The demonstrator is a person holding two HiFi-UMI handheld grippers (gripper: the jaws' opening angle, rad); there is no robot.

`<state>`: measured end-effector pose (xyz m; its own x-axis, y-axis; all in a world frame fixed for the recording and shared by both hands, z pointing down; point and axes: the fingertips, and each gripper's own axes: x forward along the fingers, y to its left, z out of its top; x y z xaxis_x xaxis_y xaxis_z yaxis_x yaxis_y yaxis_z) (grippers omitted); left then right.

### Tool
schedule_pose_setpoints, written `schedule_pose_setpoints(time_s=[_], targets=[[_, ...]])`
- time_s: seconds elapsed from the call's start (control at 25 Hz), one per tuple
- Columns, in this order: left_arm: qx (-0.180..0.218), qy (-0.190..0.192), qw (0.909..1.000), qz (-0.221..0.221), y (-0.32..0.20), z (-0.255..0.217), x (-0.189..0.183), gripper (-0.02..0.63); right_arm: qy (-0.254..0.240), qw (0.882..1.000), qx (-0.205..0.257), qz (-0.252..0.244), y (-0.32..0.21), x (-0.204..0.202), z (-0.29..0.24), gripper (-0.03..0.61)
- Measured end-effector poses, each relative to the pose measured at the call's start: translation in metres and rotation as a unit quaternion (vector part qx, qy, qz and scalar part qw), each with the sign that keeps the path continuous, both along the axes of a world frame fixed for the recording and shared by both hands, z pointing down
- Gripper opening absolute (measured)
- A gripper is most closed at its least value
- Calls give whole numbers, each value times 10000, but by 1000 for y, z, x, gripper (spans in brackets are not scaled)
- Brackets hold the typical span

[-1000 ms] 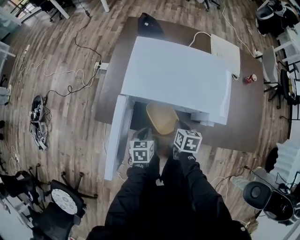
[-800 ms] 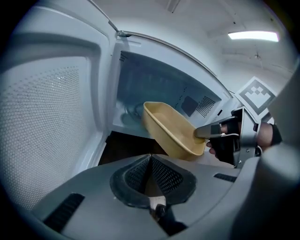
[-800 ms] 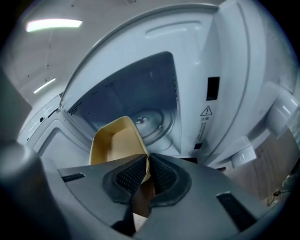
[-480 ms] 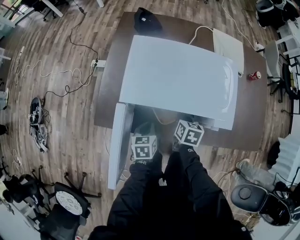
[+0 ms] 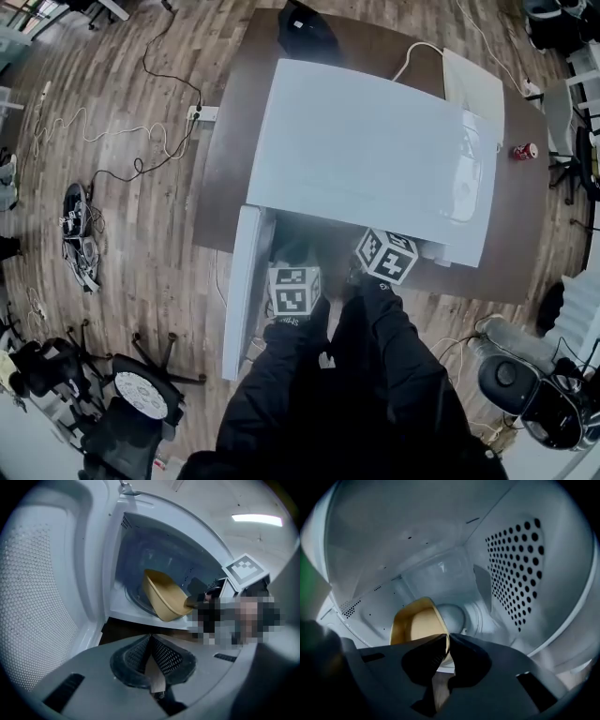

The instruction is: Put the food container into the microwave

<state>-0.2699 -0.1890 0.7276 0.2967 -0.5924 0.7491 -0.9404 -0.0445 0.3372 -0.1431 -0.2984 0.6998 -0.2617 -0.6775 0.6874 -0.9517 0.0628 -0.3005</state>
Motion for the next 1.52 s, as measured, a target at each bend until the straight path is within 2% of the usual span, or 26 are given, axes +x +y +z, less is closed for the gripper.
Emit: schedule_pose_setpoints(time_s=[0.24, 0.4, 0.52, 0.72, 0.96, 1.08, 1.36, 1.52], targets=[[-26, 18, 10000, 6, -2, 2, -5, 34, -73, 9996, 249, 105, -7, -7, -3, 44], [-32, -3, 10000, -22, -7, 7, -9, 34, -116, 9993, 352, -60, -13, -12, 4, 46], [-5, -5, 10000, -13, 4, 2, -11, 34, -20, 9988, 451, -194, 1, -15, -2, 94], [120, 21, 9999, 44, 5, -7, -7, 34, 195, 9969, 611, -448, 19, -13, -13, 97], [279, -16, 9996, 78, 13, -22, 8, 34, 335, 9937, 774, -741, 50, 0, -32, 96], [364, -58, 9993, -16, 27, -32, 15, 34, 474, 9913, 770, -952, 74, 7, -41, 69], [818, -145, 9960, -319, 52, -86, 40, 34, 516, 9815, 1092, -1488, 123, 26, -88, 25], [1011, -97, 9940, -417, 76, -114, 75, 34, 487, 9762, 1365, -1617, 153, 56, -121, 25]])
